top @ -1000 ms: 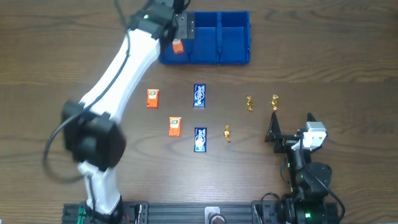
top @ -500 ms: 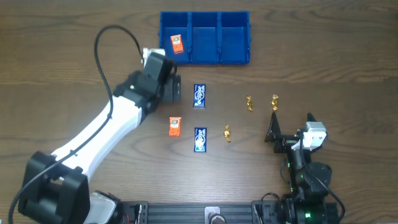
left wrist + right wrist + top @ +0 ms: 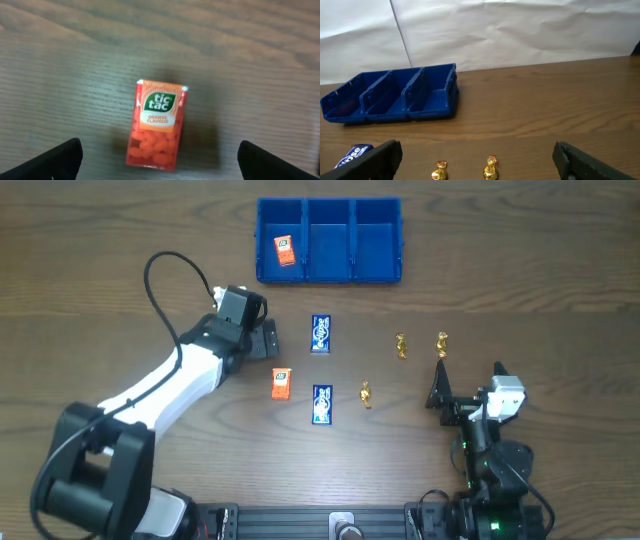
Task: Sort Candies Into Trays
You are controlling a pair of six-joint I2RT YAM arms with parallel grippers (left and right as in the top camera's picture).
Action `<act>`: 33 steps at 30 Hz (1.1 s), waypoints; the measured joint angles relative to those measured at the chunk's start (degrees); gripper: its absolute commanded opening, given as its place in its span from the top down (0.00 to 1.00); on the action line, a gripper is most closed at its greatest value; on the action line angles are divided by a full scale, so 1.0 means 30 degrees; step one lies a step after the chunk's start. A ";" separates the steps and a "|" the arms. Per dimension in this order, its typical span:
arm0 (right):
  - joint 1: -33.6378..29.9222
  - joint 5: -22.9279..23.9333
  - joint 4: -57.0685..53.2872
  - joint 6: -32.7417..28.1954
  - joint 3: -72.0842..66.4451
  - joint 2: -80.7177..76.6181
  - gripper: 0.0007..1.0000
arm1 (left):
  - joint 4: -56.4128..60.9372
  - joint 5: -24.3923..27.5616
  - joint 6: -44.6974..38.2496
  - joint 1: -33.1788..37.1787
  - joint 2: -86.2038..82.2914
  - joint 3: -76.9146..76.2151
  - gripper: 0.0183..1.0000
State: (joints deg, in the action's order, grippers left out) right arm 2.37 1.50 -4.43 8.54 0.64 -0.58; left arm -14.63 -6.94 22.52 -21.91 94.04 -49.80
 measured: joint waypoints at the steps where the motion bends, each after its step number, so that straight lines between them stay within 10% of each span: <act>1: 0.0000 0.0000 0.0000 0.0000 0.0000 0.0000 0.00 | 0.0095 0.0066 -0.0007 0.0022 0.0240 0.0000 0.00; 17: 0.0000 -0.0007 0.0000 0.0000 0.0007 0.0000 0.00 | 0.1501 0.0801 -0.1173 0.0379 0.1807 0.0007 0.09; 25: 0.0000 -0.0007 0.0000 0.0000 0.0007 0.0000 0.00 | 0.2004 0.0845 -0.1763 0.0401 0.2251 0.0007 0.47; 33: 0.0000 0.0000 0.0000 0.0000 0.0007 0.0000 0.00 | 0.2040 0.1202 -0.1953 0.0474 0.2266 0.0007 0.65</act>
State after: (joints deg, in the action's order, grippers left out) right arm 2.37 1.50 -4.43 8.54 0.67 -0.58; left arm -8.51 -3.33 16.67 -20.49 100.84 -49.78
